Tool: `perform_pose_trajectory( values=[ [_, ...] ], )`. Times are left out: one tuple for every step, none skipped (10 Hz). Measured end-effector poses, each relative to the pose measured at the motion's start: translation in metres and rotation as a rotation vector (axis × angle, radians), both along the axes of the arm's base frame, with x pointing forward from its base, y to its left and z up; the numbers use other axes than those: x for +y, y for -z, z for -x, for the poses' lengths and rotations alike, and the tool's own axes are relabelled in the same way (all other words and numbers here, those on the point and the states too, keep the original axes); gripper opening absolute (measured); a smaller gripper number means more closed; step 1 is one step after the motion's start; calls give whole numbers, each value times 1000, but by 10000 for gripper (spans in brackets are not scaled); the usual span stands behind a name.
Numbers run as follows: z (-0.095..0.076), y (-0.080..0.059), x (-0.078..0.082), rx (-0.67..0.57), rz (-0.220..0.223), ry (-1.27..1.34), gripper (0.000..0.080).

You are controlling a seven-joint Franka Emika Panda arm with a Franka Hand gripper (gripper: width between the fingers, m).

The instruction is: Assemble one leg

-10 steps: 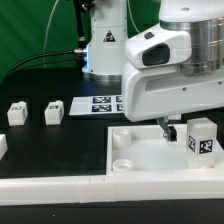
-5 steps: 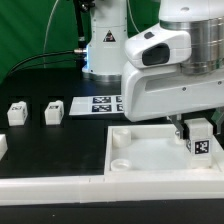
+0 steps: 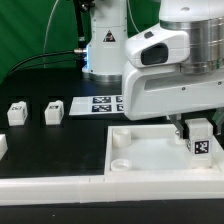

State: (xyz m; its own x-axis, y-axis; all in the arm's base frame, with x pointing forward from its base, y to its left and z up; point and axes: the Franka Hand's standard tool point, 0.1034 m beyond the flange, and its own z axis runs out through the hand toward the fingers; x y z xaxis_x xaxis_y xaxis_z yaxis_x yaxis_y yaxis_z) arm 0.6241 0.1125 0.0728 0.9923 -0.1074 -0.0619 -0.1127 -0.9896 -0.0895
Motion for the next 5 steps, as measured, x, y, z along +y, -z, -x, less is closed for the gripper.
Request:
perform_pose_trajectory(
  values=[
    [0,0,0,10,5,105,291],
    [0,0,1,20,11,208,291],
    [1,1,-2,27,23,277,292],
    [1,1,-5,31,29,321,294],
    [1,1,-6,39,43,425,295]
  ],
)
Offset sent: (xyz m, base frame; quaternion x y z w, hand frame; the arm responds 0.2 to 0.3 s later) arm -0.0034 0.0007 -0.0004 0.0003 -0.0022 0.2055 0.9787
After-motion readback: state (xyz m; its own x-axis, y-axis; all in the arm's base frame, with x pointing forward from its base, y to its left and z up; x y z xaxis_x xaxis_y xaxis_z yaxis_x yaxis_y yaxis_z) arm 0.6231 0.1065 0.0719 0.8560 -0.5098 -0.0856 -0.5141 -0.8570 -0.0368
